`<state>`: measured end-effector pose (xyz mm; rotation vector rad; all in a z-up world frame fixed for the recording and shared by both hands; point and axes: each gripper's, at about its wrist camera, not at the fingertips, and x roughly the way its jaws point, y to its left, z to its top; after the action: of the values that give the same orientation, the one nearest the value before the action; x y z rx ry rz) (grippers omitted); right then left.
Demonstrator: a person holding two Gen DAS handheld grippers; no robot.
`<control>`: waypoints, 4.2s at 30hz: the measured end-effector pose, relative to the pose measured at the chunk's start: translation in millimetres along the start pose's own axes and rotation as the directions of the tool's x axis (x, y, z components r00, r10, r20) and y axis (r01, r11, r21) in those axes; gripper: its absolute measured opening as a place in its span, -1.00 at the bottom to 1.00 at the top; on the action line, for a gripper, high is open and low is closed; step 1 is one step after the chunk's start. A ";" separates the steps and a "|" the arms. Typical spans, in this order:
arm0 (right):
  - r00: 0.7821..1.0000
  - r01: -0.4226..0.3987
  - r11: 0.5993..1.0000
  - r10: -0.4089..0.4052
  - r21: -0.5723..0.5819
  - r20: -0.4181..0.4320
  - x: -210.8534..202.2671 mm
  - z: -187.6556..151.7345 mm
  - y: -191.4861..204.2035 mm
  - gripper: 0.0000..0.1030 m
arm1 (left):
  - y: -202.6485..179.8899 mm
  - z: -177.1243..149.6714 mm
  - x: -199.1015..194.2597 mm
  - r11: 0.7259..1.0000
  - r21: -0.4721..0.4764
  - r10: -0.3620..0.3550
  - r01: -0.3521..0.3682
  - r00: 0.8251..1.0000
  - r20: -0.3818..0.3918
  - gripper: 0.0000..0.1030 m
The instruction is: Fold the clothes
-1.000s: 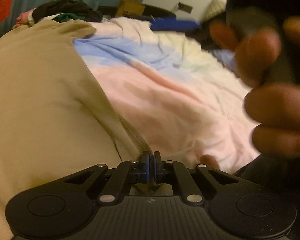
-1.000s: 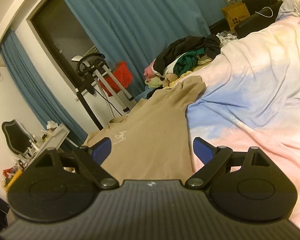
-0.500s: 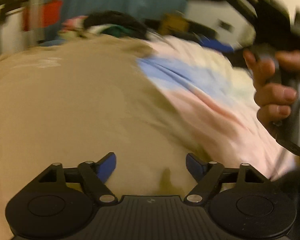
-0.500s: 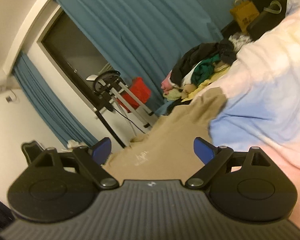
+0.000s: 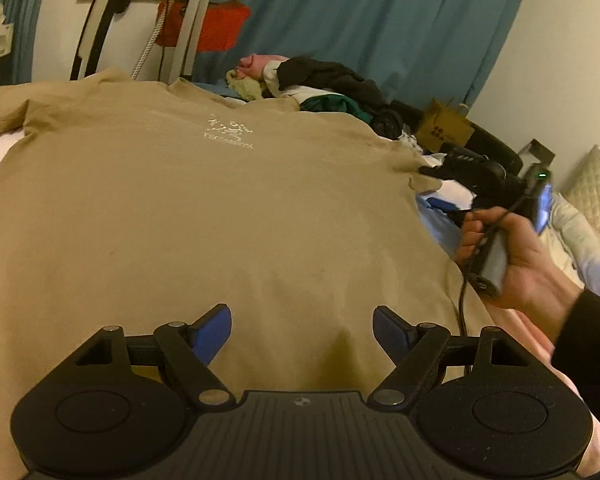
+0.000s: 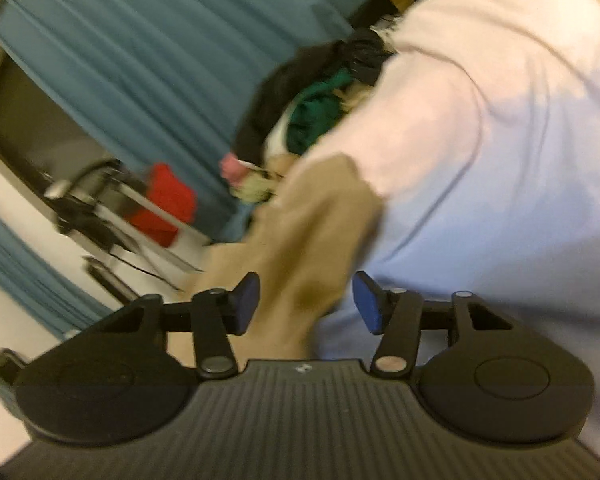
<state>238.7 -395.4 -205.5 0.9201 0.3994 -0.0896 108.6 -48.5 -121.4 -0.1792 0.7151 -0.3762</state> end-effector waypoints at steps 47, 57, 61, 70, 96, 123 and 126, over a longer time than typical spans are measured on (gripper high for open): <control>0.979 -0.198 0.971 0.191 0.136 0.064 78.3 17.2 7.1 -0.05 | 30.7 8.0 25.1 0.987 -0.132 -0.078 0.088 0.994 0.074 0.55; 0.993 -0.038 0.999 0.040 -0.025 0.112 66.1 51.1 36.9 -0.83 | 36.7 33.2 11.8 0.984 -0.177 -0.009 0.030 0.993 0.120 0.55; 0.982 0.059 0.976 -0.019 -0.212 0.187 44.6 57.7 95.2 -0.83 | 44.5 46.4 -13.1 0.986 -0.164 0.040 -0.013 0.986 0.162 0.59; 0.941 0.272 0.748 -0.073 -0.606 0.332 26.8 -17.6 267.9 -0.83 | 83.9 69.9 -69.4 0.970 -0.103 0.234 -0.219 0.957 0.171 0.66; 0.989 -0.136 0.625 0.039 -0.769 -0.142 22.9 -166.3 329.7 0.99 | 152.9 70.9 -33.2 0.941 -0.229 0.276 -0.251 0.958 0.083 0.66; 0.986 -0.100 0.957 0.058 -0.274 -0.157 -242.4 -80.9 96.7 0.99 | -25.2 -53.9 -6.7 0.899 -0.281 -0.408 0.336 0.877 -0.254 0.29; 0.981 -0.094 0.963 0.047 -0.252 -0.187 -236.8 -82.4 90.2 0.99 | -14.8 -60.7 1.4 0.815 -0.414 -0.531 0.406 0.809 -0.253 0.08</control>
<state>17.7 -297.8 -93.3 0.6832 0.5320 0.1106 65.0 -64.6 -163.2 -0.6452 1.1018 -0.7833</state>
